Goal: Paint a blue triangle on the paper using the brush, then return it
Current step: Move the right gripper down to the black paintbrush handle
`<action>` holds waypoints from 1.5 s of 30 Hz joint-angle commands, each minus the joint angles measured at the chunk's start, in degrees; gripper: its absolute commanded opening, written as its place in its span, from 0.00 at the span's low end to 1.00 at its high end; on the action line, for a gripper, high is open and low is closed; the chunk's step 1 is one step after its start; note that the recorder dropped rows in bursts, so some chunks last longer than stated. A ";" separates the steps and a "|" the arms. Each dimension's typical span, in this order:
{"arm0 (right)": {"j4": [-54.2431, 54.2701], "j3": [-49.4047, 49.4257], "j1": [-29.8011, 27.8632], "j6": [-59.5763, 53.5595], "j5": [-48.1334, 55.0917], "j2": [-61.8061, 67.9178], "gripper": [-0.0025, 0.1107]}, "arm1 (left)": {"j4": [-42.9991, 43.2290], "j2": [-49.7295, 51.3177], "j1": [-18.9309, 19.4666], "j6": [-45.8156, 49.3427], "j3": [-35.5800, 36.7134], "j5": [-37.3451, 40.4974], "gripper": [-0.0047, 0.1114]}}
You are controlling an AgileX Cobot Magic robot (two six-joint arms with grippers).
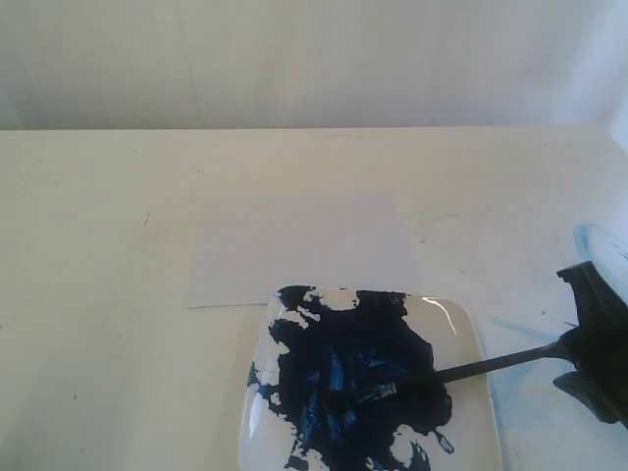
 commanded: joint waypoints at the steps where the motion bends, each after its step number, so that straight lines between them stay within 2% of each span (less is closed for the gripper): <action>1: 1.80 -0.16 0.26 0.18 -0.72 1.01 0.28 | 0.26 -0.22 -0.36 0.01 0.39 -0.12 0.04; 13: 3.85 -0.16 0.26 -0.25 -2.04 1.10 0.28 | 0.26 -0.22 -0.36 0.01 0.39 -0.12 0.04; 20: 3.85 -0.16 0.26 -0.36 -2.56 1.10 0.37 | 0.26 -0.22 -0.36 0.01 0.39 -0.12 0.04; 32: 4.13 -0.16 0.26 -0.21 -3.72 1.70 0.38 | 0.26 -0.22 -0.36 0.01 0.39 -0.12 0.04; 45: 6.50 -0.37 0.26 -0.09 -7.61 9.45 0.37 | 0.26 -0.22 -0.36 0.01 0.39 -0.12 0.04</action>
